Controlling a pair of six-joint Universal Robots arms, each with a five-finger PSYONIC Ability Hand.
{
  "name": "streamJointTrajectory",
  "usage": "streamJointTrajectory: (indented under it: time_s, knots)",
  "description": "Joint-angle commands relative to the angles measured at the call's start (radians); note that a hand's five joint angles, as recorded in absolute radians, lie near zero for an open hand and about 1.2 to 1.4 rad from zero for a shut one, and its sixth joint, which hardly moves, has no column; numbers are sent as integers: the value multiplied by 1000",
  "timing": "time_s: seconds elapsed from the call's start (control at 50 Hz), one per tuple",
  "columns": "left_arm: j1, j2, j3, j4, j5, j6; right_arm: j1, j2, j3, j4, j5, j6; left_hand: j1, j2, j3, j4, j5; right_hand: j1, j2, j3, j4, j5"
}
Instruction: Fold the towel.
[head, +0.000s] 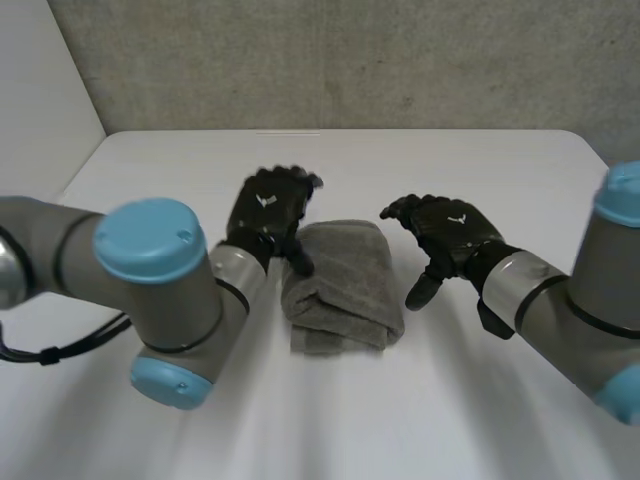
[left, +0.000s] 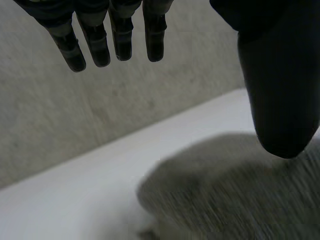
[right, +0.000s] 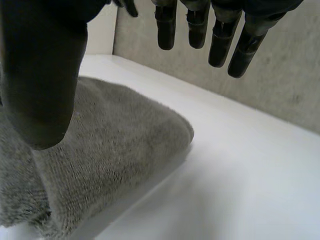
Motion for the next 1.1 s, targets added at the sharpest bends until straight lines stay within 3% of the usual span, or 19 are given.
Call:
streamJointTrajectory:
  time_s: [0.02,0.24,0.42,0.64,0.84,0.92,1.1]
  knots:
    - [-8,-71,-29,-7,0,11,22,187,-120,-7,7,74,-90,-57,-51,-59,-39,-75,-78,-43,-76,-63]
    - [-2,-83,-87,-22,-5,14,74,342,-188,-33,37,70,-90,-57,-51,-59,-39,-75,-78,-43,-76,-63]
    - [4,-99,-77,-39,-9,34,80,333,-185,-33,76,-5,-93,-60,-51,-59,-42,-75,-78,-43,-76,-63]
    - [15,122,-90,-57,-23,26,68,67,-144,-35,100,-4,-96,-63,-51,-59,-45,-75,-78,-43,-76,-63]
    - [101,306,-31,-206,-60,20,8,-166,-119,-38,315,1,-90,-57,-51,-59,-39,-75,-78,-43,-76,-63]
    - [122,349,21,-319,-87,-4,-20,-192,-134,-33,349,-2,-87,-54,-51,-59,-36,-75,-78,-43,-76,-63]
    - [177,387,29,-330,-90,-15,-55,-200,-143,-3,343,-4,-81,-48,-51,-59,-30,-75,-78,-43,-76,-63]
